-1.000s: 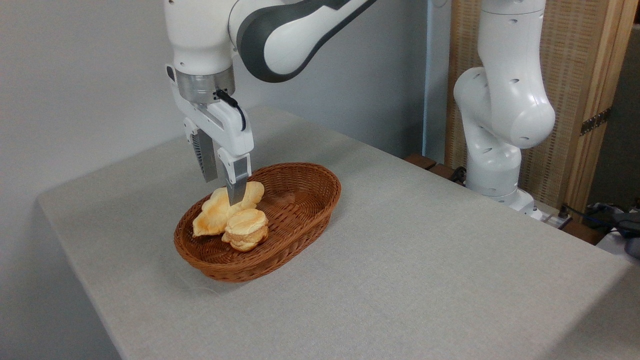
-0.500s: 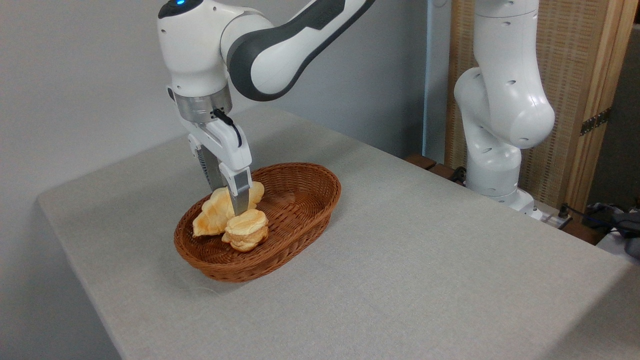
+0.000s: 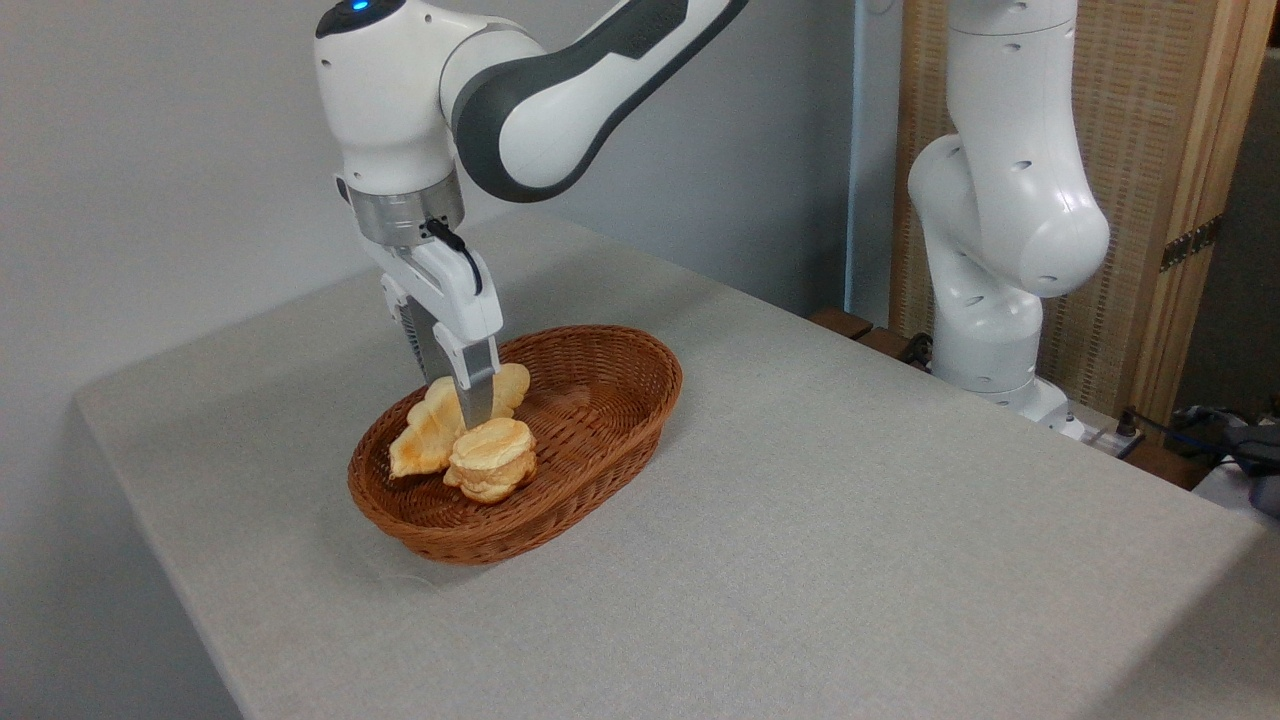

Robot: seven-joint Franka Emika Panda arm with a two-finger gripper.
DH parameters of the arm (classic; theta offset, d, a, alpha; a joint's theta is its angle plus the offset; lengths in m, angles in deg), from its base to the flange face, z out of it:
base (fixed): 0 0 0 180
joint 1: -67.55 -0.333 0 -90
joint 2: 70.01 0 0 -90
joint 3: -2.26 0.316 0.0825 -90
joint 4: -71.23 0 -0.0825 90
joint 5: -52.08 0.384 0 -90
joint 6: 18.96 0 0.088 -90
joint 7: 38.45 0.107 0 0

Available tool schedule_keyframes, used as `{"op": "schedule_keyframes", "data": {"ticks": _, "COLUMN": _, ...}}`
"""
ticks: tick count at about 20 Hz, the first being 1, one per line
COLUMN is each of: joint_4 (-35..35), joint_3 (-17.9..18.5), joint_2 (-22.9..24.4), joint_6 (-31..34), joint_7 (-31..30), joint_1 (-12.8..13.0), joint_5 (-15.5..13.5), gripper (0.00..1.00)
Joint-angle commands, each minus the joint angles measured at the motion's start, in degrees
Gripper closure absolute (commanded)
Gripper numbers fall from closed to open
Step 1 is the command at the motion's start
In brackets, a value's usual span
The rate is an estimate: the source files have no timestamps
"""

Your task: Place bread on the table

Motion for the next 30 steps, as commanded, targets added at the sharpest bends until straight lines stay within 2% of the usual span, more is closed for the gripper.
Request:
{"op": "schedule_keyframes", "data": {"ticks": 1, "joint_4": -0.1, "joint_3": -0.2, "joint_2": 0.0, "joint_6": -0.8, "joint_7": 0.2, "joint_1": 0.1, "joint_5": 1.0, "gripper": 0.91}}
{"op": "schedule_keyframes", "data": {"ticks": 10, "joint_4": -0.3, "joint_3": -0.2, "joint_2": 0.4, "joint_6": -0.8, "joint_7": 0.1, "joint_1": 0.0, "joint_5": 0.9, "gripper": 0.91}}
{"op": "schedule_keyframes", "data": {"ticks": 23, "joint_4": -0.5, "joint_3": 0.9, "joint_2": 5.2, "joint_6": 0.2, "joint_7": -0.3, "joint_1": -0.8, "joint_5": 0.8, "gripper": 0.89}}
{"op": "schedule_keyframes", "data": {"ticks": 25, "joint_4": -0.5, "joint_3": 3.7, "joint_2": 6.1, "joint_6": 0.8, "joint_7": -0.3, "joint_1": -0.8, "joint_5": 0.8, "gripper": 0.89}}
{"op": "schedule_keyframes", "data": {"ticks": 30, "joint_4": -0.5, "joint_3": 8.0, "joint_2": 8.8, "joint_6": 4.6, "joint_7": 0.2, "joint_1": -0.8, "joint_5": 1.8, "gripper": 0.86}}
